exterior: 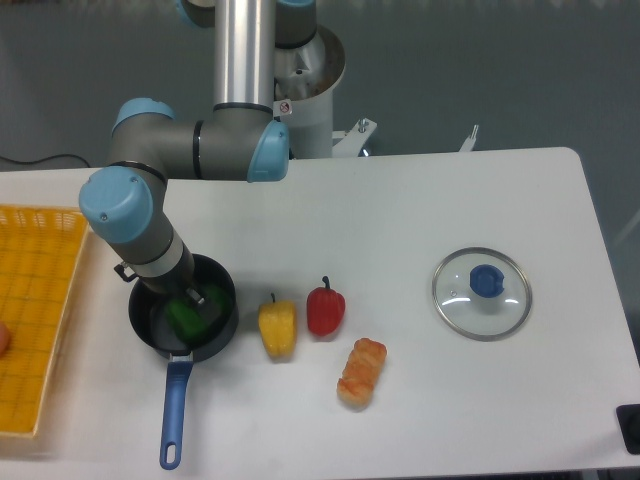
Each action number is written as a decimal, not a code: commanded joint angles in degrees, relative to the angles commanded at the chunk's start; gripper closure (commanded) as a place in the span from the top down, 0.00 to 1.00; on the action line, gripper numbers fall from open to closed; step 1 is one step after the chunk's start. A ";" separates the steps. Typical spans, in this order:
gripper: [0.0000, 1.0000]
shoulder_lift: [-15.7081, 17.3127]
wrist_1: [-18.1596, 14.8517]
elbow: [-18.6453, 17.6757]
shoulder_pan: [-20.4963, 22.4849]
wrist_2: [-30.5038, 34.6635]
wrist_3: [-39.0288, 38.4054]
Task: Place the green chilies in the pot
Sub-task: 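Lower the green pepper into the saucepan and open the gripper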
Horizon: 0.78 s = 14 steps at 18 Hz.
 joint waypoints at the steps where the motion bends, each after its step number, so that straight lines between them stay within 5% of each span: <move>1: 1.00 0.09 -0.09 0.00 -0.09 0.09 0.00; 9: 1.00 0.88 0.09 0.26 0.96 3.52 -0.09; 14: 1.00 4.56 0.09 -0.26 4.48 2.81 1.83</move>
